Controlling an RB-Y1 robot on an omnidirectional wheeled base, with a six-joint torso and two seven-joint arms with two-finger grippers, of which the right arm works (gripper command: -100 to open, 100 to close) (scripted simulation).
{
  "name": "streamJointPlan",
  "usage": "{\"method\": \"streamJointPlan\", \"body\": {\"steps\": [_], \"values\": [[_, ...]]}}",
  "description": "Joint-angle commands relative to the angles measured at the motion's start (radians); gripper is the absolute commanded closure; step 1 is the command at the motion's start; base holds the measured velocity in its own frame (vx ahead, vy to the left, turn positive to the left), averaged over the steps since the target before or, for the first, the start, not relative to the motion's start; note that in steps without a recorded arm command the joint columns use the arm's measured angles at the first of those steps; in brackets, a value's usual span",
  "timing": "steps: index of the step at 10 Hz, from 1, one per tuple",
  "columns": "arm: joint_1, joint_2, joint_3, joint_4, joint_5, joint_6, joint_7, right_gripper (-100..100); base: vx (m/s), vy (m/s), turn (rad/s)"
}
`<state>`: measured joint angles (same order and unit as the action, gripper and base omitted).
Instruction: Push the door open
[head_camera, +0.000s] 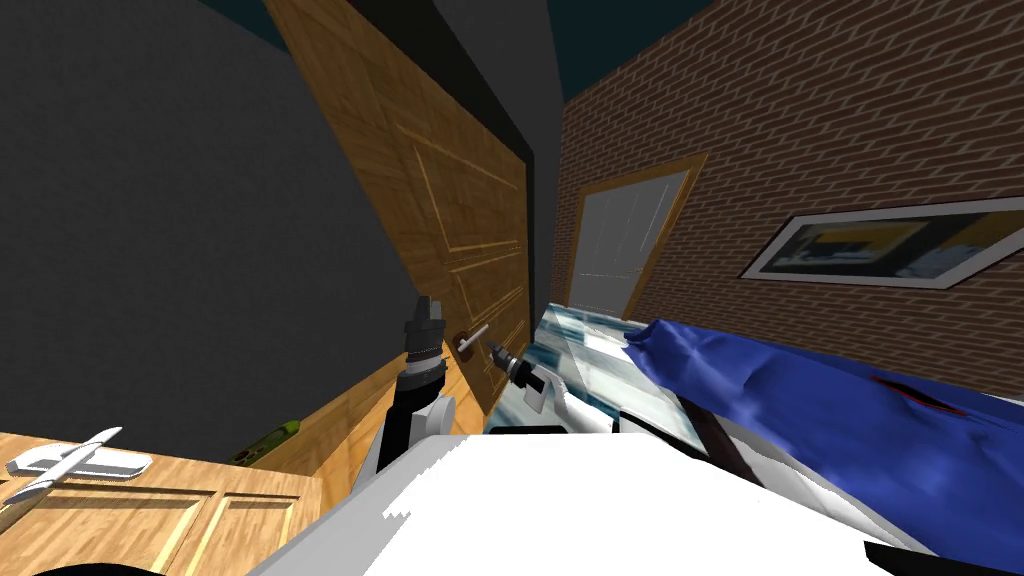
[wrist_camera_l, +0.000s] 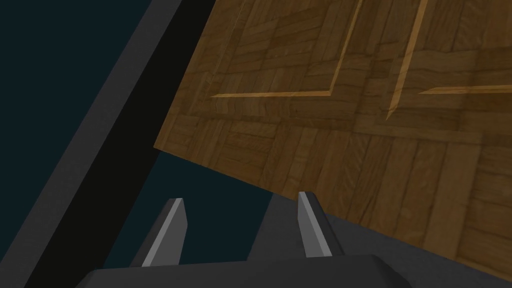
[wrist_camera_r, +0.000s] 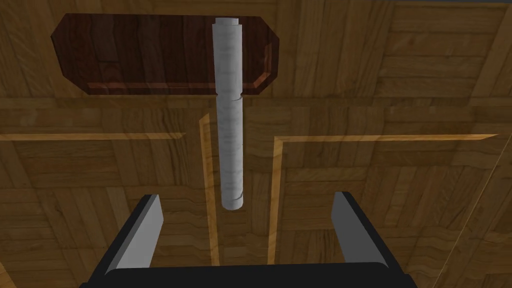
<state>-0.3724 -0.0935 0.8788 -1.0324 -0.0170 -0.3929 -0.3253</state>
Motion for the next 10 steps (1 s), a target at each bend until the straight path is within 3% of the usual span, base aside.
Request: {"method": "streamJointPlan", "body": {"steps": [1, 7, 8, 10], "values": [[0.0, 0.003, -0.005, 0.006, 0.001, -0.002, 0.004, -100, 0.083, 0.123, 0.021], [0.001, 0.019, -0.022, 0.024, 0.003, -0.008, 0.016, -100, 0.118, 0.148, 0.025], [0.001, 0.019, -0.022, 0.024, 0.003, -0.008, 0.016, 100, -0.01, -0.009, -0.001], [0.001, 0.019, -0.022, 0.024, 0.003, -0.008, 0.016, 100, -0.015, -0.021, 0.007]]}}
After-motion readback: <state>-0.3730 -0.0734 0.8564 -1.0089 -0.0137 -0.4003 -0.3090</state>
